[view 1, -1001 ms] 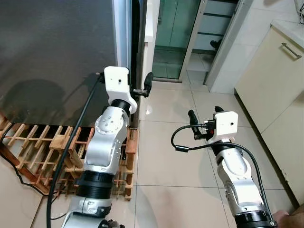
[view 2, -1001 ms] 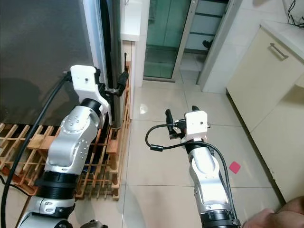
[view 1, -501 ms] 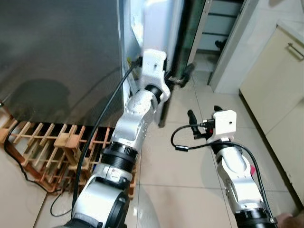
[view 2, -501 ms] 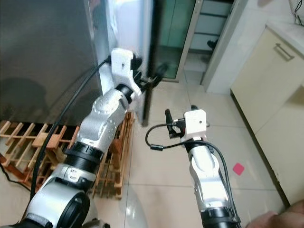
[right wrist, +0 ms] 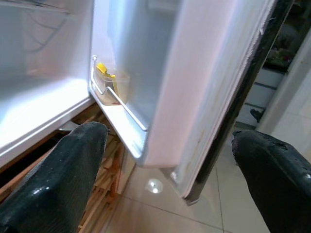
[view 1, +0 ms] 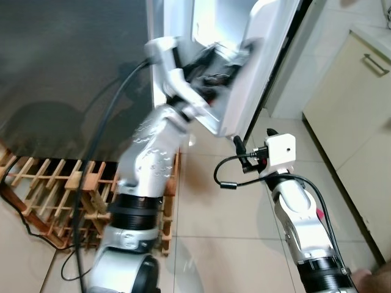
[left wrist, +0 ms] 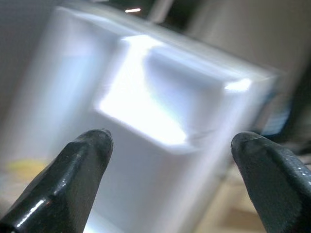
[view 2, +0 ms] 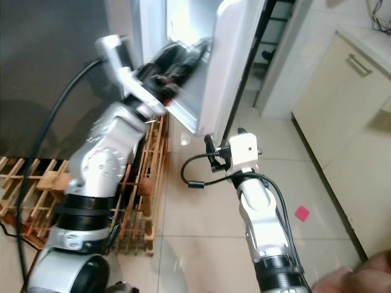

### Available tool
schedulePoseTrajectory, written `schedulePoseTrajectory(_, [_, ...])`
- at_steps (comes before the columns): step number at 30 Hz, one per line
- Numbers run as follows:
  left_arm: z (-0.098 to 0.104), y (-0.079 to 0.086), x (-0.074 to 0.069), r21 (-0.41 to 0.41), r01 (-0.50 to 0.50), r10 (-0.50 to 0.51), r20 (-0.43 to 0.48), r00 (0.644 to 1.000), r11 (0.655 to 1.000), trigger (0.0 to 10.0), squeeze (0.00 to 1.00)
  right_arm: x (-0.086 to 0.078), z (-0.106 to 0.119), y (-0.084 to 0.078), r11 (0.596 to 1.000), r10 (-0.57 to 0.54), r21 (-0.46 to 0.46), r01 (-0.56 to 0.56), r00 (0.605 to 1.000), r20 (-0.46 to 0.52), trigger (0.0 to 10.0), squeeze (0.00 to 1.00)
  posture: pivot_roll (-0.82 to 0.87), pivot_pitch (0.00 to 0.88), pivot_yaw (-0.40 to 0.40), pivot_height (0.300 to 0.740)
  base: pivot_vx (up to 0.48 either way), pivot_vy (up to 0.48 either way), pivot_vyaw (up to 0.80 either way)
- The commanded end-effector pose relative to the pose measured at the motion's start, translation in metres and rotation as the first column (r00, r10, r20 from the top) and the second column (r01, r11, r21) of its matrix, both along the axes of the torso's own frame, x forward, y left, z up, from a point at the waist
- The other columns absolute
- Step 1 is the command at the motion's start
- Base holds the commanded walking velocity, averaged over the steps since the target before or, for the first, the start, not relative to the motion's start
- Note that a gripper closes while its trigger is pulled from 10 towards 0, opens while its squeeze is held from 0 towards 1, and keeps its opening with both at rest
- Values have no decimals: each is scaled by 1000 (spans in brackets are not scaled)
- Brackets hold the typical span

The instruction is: Restocking fridge

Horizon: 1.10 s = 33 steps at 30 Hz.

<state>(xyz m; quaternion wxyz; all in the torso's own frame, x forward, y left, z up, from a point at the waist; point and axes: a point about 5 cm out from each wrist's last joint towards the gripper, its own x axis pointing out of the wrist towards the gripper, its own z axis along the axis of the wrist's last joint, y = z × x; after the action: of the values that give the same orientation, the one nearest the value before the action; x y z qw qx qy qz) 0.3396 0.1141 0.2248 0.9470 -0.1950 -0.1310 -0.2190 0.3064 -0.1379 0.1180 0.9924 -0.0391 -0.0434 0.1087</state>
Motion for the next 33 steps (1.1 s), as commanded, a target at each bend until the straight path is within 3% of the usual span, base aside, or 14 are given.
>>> schedulePoseTrajectory(1, [3, 0, -3, 47, -24, 23, 25, 999, 999, 10000, 0, 4, 2, -2, 1000, -10, 17, 10, 1000, -7, 10000, 0, 45, 0, -93, 740, 0, 0, 0])
schedulePoseTrajectory(5, [-13, 50, -29, 55, -110, 110, 5, 994, 992, 10000, 0, 19, 2, 3, 997, -12, 71, 14, 999, -41, 10000, 0, 94, 0, -95, 740, 0, 0, 523])
schedulePoseTrajectory(7, [-13, 50, -29, 55, -110, 110, 5, 994, 992, 10000, 0, 19, 2, 3, 997, -12, 71, 14, 999, -41, 10000, 0, 94, 0, -95, 740, 0, 0, 694])
schedulePoseTrajectory(9, [-15, 66, -34, 51, -172, 172, 12, 985, 984, 10000, 0, 24, -1, 8, 995, -1, 96, 8, 998, -65, 10000, 0, 135, 0, -93, 740, 0, 0, 691])
schedulePoseTrajectory(11, [-15, 69, -37, 48, -189, 189, 20, 982, 981, 10000, 0, 25, -3, 11, 995, 7, 103, 0, 997, -74, 10000, 0, 139, 0, -95, 740, 0, 0, 688])
schedulePoseTrajectory(16, [-26, 71, -44, 90, -200, 202, -9, 979, 976, 10000, 0, 27, -5, 16, 993, 22, 116, -13, 997, -78, 10000, 0, 130, 0, -101, 740, 0, 0, 688])
schedulePoseTrajectory(17, [-30, 69, -38, 80, -255, 258, -35, 965, 964, 10000, 0, 27, -6, 19, 993, 33, 116, -24, 996, -78, 10000, 0, 128, 0, -108, 740, 0, 0, 688])
schedulePoseTrajectory(21, [-33, 65, -31, 94, -305, 311, -60, 948, 948, 10000, 0, 26, -6, 22, 992, 44, 121, -35, 996, -77, 10000, 0, 130, 0, -112, 740, 0, 0, 683])
schedulePoseTrajectory(24, [-38, 63, -30, 146, -334, 346, -62, 936, 931, 10000, 0, 25, -6, 22, 991, 51, 125, -42, 996, -74, 10000, 0, 131, 0, -120, 740, 0, 0, 683])
schedulePoseTrajectory(26, [-49, 61, -35, 241, -349, 374, -63, 926, 906, 10000, 0, 25, -6, 23, 988, 63, 142, -52, 995, -76, 10000, 0, 132, 0, -126, 740, 0, 0, 684])
schedulePoseTrajectory(27, [-49, 61, -35, 241, -349, 374, -63, 926, 906, 10000, 0, 25, -6, 23, 988, 63, 142, -52, 995, -76, 10000, 0, 132, 0, -126, 740, 0, 0, 681])
schedulePoseTrajectory(30, [-66, 53, -41, 285, -366, 408, -101, 908, 886, 10000, 0, 27, -8, 18, 964, 56, 265, -21, 991, -123, 10000, 0, 132, 0, -129, 740, 0, 0, 646])
schedulePoseTrajectory(33, [-72, 46, -42, 303, -361, 408, -106, 907, 882, 10000, 0, 27, -6, 18, 961, 64, 276, -29, 991, -116, 10000, 0, 127, 0, -131, 740, 0, 0, 633])
